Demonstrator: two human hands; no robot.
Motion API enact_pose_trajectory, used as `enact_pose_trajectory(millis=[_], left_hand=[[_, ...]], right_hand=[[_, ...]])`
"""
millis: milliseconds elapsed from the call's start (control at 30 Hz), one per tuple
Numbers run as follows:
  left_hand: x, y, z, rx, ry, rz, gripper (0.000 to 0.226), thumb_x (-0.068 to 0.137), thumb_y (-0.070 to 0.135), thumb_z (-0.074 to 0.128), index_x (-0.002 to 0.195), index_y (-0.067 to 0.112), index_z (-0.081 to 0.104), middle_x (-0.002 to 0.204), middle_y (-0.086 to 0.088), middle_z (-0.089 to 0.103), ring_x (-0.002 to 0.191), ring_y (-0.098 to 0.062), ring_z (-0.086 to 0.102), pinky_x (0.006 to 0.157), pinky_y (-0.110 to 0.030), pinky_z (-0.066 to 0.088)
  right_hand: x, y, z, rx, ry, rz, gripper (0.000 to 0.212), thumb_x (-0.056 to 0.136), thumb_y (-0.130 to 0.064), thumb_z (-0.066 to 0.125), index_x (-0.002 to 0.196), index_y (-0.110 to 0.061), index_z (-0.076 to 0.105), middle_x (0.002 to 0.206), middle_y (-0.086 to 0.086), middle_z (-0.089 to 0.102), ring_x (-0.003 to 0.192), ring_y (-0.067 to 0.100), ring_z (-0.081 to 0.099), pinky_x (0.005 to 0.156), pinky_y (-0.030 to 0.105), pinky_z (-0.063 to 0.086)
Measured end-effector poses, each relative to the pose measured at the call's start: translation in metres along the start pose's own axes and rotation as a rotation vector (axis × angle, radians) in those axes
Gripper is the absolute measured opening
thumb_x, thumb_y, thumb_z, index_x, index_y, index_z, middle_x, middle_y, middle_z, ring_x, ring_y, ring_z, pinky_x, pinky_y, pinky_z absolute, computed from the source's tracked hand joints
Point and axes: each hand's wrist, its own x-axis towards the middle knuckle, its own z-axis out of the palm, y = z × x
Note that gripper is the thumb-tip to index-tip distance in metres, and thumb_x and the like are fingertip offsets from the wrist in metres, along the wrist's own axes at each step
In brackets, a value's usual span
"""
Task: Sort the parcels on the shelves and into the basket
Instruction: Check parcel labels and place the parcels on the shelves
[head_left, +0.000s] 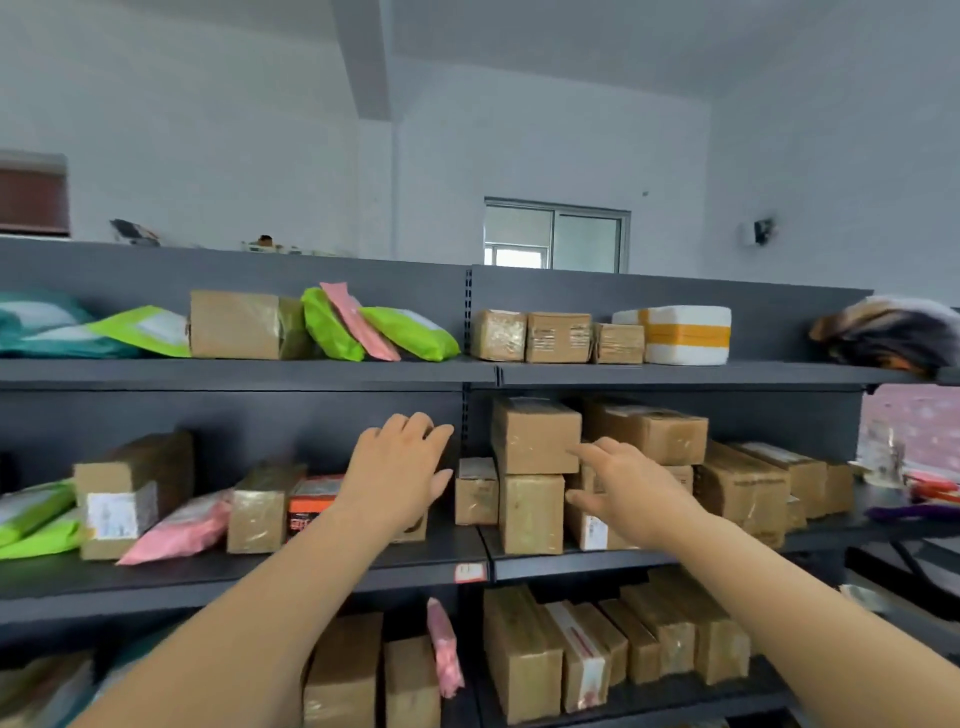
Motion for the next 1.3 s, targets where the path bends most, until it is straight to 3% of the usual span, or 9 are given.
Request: enact_pose_trajectory(millis=[133,333,533,600,800,1000,1133,1300], left_hand=[[0.029,-0.042,0.027,0.006,0.014,0.007,0.056,0.095,0.047,0.041,0.145,0.026,0.028,0.137,0.003,0.041,0.124,-0.021,0.04,0.094,-0.034,0.037],[0.075,-0.076,0.053,0.019,0.06,0.012,0.059,0.094,0.054,0.037,0.144,0.024,0.031,0.136,0.003,0.044,0.123,-0.02,0.042,0.095,-0.033,0.038],[0.137,-0.082,0.066,0.003,0.145,0.014,0.064,0.086,0.059,0.033,0.121,0.012,0.059,0.107,-0.007,0.063,0.1,-0.029,0.059,0.077,-0.039,0.047],[0.159,-0.081,0.069,0.015,0.141,0.009,0.063,0.085,0.058,0.035,0.12,0.012,0.059,0.108,-0.009,0.062,0.103,-0.031,0.057,0.083,-0.042,0.046],[0.215,-0.074,0.077,0.075,0.146,-0.037,0.055,0.09,0.055,0.044,0.135,0.023,0.048,0.132,0.0,0.051,0.123,-0.022,0.045,0.097,-0.039,0.037],[0.235,-0.09,0.094,0.134,0.02,-0.084,0.058,0.09,0.062,0.035,0.139,0.03,0.041,0.143,0.006,0.041,0.134,-0.017,0.034,0.105,-0.036,0.029],[0.234,-0.102,0.104,0.126,0.02,-0.099,0.086,0.073,0.072,0.003,0.13,0.029,0.052,0.131,0.005,0.052,0.125,-0.019,0.045,0.101,-0.036,0.032],[0.235,-0.108,0.118,0.045,0.096,-0.096,0.086,0.074,0.065,-0.002,0.123,0.029,0.059,0.122,0.006,0.059,0.12,-0.018,0.049,0.1,-0.035,0.034]], right_hand=[[0.056,-0.017,0.019,0.024,0.043,0.002,0.059,0.093,-0.042,0.052,0.145,-0.026,0.03,0.144,-0.001,0.039,0.127,0.02,0.043,0.1,0.034,0.044],[0.122,-0.023,0.025,0.063,0.202,-0.023,0.058,0.094,-0.039,0.051,0.145,-0.025,0.03,0.138,0.001,0.043,0.125,0.019,0.042,0.099,0.032,0.042],[0.186,0.001,0.023,0.139,0.375,-0.015,0.053,0.094,-0.036,0.052,0.141,-0.017,0.037,0.139,0.006,0.044,0.128,0.022,0.039,0.102,0.035,0.037],[0.212,0.012,0.022,0.121,0.403,-0.028,0.054,0.094,-0.037,0.053,0.141,-0.016,0.038,0.138,0.009,0.044,0.128,0.026,0.038,0.102,0.038,0.036],[0.291,0.032,0.017,0.014,0.366,-0.053,0.058,0.093,-0.043,0.05,0.141,-0.016,0.034,0.137,0.01,0.041,0.126,0.03,0.035,0.1,0.041,0.037],[0.344,0.035,0.027,-0.072,0.325,-0.025,0.063,0.09,-0.055,0.047,0.139,-0.017,0.037,0.138,0.011,0.041,0.127,0.031,0.034,0.1,0.042,0.034],[0.362,0.035,0.037,-0.148,0.295,0.018,0.066,0.088,-0.059,0.044,0.14,-0.019,0.036,0.139,0.011,0.042,0.128,0.032,0.033,0.1,0.043,0.032],[0.376,0.026,0.04,-0.213,0.172,0.149,0.074,0.082,-0.072,0.041,0.135,-0.021,0.04,0.136,0.012,0.047,0.128,0.035,0.036,0.106,0.05,0.026]])
